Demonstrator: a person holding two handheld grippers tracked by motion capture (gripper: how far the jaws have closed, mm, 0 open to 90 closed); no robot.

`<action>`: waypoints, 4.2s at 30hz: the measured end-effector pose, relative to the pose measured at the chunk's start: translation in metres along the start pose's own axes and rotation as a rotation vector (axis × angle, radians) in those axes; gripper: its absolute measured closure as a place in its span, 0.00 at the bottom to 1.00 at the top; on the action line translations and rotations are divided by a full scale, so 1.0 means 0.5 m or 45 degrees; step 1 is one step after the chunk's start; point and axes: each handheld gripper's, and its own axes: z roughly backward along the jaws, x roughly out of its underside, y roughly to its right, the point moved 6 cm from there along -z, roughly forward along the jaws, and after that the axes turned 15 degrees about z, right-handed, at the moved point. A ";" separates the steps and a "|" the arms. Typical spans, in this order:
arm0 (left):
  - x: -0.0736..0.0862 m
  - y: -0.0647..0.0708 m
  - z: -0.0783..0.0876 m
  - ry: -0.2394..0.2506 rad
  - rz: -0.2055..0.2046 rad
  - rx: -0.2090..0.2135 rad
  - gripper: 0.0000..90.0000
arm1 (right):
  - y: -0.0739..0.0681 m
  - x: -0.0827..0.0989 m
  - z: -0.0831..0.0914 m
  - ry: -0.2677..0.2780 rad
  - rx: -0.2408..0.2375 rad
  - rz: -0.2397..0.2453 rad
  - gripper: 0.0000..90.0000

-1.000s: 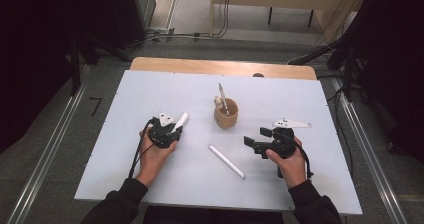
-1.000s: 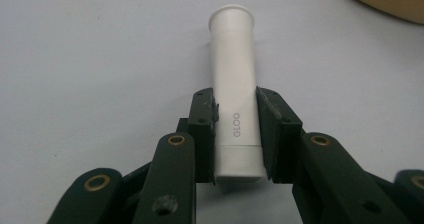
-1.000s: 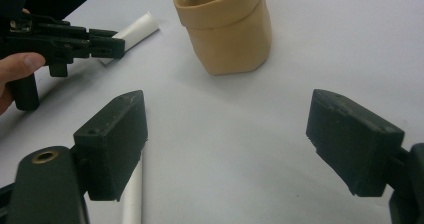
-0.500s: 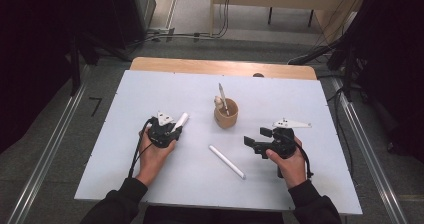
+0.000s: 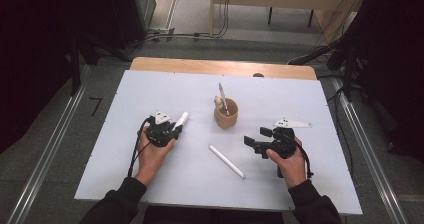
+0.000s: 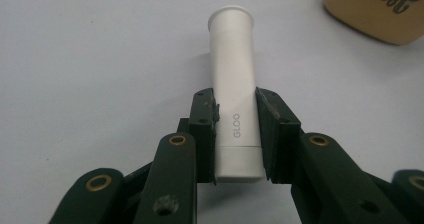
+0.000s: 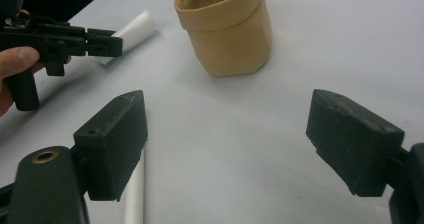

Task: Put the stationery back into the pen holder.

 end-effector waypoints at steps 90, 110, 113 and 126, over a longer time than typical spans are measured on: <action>0.043 0.293 0.033 0.031 -0.150 0.457 0.80 | -0.051 -0.042 -0.078 0.119 -0.306 -0.296 0.51; 0.052 0.297 0.024 -0.031 -0.130 0.478 0.75 | -0.047 -0.058 -0.055 0.232 -0.386 -0.375 0.69; 0.051 0.294 0.026 -0.042 -0.116 0.481 0.72 | -0.042 -0.060 -0.052 0.240 -0.377 -0.378 0.69; 0.034 0.247 0.057 -0.087 -0.048 0.497 0.54 | -0.028 -0.070 -0.041 0.258 -0.337 -0.359 0.69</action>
